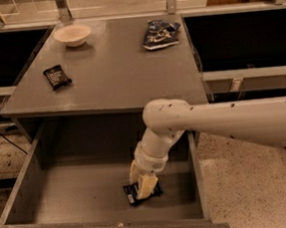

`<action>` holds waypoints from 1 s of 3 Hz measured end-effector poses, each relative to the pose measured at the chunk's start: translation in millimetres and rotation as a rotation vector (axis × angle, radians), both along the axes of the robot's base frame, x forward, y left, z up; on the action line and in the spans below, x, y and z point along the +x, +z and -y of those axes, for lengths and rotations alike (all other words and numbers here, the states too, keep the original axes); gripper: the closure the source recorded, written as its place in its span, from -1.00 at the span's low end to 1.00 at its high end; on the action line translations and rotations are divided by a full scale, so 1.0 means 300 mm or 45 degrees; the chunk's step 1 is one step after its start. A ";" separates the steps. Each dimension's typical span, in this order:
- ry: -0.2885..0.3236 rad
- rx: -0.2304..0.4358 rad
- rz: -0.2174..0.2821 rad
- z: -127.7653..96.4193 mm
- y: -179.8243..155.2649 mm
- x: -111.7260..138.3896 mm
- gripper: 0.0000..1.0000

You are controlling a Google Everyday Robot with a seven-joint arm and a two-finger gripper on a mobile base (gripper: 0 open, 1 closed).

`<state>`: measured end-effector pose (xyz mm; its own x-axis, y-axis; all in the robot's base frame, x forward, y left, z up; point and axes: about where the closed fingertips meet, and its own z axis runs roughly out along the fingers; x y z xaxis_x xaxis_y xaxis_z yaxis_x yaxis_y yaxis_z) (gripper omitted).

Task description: Pick rxbar blueberry from top drawer and place on counter

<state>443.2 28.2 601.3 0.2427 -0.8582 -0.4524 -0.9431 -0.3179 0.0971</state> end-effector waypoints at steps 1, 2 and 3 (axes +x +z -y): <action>-0.010 -0.013 -0.001 0.006 0.073 0.011 1.00; 0.006 -0.027 0.018 -0.002 0.144 0.018 1.00; 0.018 -0.036 0.025 -0.008 0.179 0.023 1.00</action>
Offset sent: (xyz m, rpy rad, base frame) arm 0.0097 0.0024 0.0706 -0.0332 -0.0351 0.0153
